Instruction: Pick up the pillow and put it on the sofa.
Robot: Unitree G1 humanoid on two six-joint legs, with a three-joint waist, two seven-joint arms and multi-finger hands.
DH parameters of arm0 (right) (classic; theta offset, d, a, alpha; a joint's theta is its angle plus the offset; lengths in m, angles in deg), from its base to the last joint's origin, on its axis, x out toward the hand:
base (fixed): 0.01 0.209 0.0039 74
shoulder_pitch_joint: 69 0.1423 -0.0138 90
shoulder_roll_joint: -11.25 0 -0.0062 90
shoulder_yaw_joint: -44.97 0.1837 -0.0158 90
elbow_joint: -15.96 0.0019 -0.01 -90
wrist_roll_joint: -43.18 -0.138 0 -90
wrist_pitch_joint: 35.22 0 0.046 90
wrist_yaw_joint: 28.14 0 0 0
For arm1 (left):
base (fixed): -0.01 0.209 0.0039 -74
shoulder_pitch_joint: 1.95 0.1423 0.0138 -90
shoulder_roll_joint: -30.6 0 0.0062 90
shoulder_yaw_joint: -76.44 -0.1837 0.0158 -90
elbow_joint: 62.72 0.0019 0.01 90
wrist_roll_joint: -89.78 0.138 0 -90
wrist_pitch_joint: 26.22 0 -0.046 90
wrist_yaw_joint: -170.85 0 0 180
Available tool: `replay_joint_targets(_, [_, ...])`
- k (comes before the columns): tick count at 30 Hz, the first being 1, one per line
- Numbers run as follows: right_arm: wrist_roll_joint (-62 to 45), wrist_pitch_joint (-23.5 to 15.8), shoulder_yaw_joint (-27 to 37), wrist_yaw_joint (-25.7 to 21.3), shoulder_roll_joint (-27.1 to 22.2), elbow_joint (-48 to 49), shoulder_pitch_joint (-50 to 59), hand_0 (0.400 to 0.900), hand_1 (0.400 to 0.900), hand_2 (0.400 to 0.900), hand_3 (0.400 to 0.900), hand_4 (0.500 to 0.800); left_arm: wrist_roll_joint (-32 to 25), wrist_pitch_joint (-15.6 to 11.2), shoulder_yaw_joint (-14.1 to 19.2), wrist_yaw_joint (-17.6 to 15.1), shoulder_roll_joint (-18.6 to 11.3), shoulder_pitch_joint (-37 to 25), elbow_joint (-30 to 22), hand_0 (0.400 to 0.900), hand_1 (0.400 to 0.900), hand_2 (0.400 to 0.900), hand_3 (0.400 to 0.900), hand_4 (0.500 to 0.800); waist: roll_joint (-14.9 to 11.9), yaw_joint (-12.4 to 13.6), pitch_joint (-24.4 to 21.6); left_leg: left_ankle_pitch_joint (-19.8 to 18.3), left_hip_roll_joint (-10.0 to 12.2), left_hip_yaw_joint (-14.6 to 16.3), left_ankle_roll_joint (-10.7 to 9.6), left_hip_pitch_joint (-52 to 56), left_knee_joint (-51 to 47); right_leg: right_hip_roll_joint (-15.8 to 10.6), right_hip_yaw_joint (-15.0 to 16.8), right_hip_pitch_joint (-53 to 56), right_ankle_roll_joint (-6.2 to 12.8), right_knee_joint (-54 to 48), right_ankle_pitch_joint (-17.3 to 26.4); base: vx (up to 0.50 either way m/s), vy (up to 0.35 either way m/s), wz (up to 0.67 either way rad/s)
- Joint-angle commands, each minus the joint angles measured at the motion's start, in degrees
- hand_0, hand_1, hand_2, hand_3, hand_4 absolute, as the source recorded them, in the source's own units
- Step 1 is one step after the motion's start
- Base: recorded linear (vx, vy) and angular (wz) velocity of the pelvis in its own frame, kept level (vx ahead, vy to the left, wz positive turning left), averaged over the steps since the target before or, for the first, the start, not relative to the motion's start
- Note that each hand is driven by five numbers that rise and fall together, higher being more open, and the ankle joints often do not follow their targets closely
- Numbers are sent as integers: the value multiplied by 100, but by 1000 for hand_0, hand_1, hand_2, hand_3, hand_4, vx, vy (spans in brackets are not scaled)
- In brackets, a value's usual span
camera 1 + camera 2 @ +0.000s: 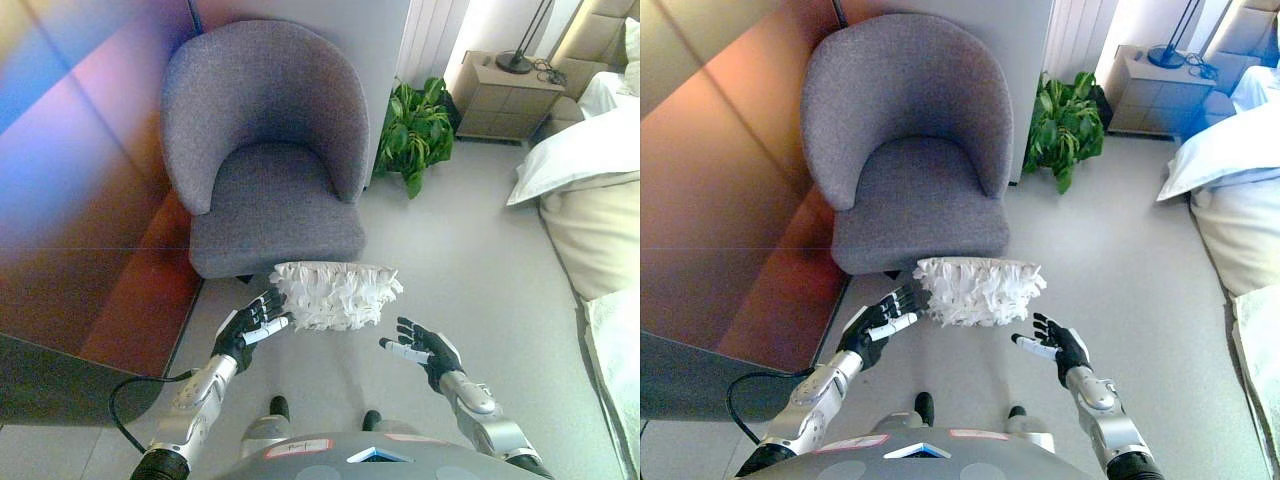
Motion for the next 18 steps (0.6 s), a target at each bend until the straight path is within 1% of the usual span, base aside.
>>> replay_joint_targets(1, [49, -436, 42, -21, -118, 599, 377, 900, 900, 900, 900, 800, 100, -406, 142, -29, -169, -453, -314, 900, 900, 900, 900, 800, -135, -61, 28, -447, -191, 39, 159, 216, 94, 105, 12, -133, -106, 204, -10, 0, 0, 0])
replay_joint_targets(6, [34, -378, 20, -45, -132, 638, 413, 900, 900, 900, 900, 800, 58, -390, 96, 114, -174, -486, -353, 900, 900, 900, 900, 800, -131, -65, 45, -445, -186, 31, 156, 204, 103, 117, 23, -154, -115, 226, -18, 0, 0, 0])
replay_joint_targets(11, [34, -431, 6, -50, -134, 612, 380, 900, 900, 900, 900, 800, 80, -387, 79, 99, -176, -464, -370, 900, 900, 900, 900, 800, -125, -70, 45, -445, -172, 35, 150, 209, 99, 124, 24, -157, -117, 229, -27, 0, 0, 0])
replay_joint_targets(14, [19, -435, 18, -57, -135, 610, 378, 900, 900, 900, 900, 800, 66, -403, 93, 159, -190, -459, -372, 900, 900, 900, 900, 800, -128, -70, 49, -445, -164, 46, 145, 209, 109, 131, 28, -143, -125, 228, -35, 0, 0, 0])
replay_joint_targets(18, [29, -437, 29, -47, -127, 620, 353, 900, 900, 900, 900, 800, 95, -412, 93, 160, -189, -441, -402, 900, 900, 900, 900, 800, -137, -70, 54, -445, -158, 52, 144, 210, 123, 138, 26, -137, -136, 232, -41, 0, 0, 0])
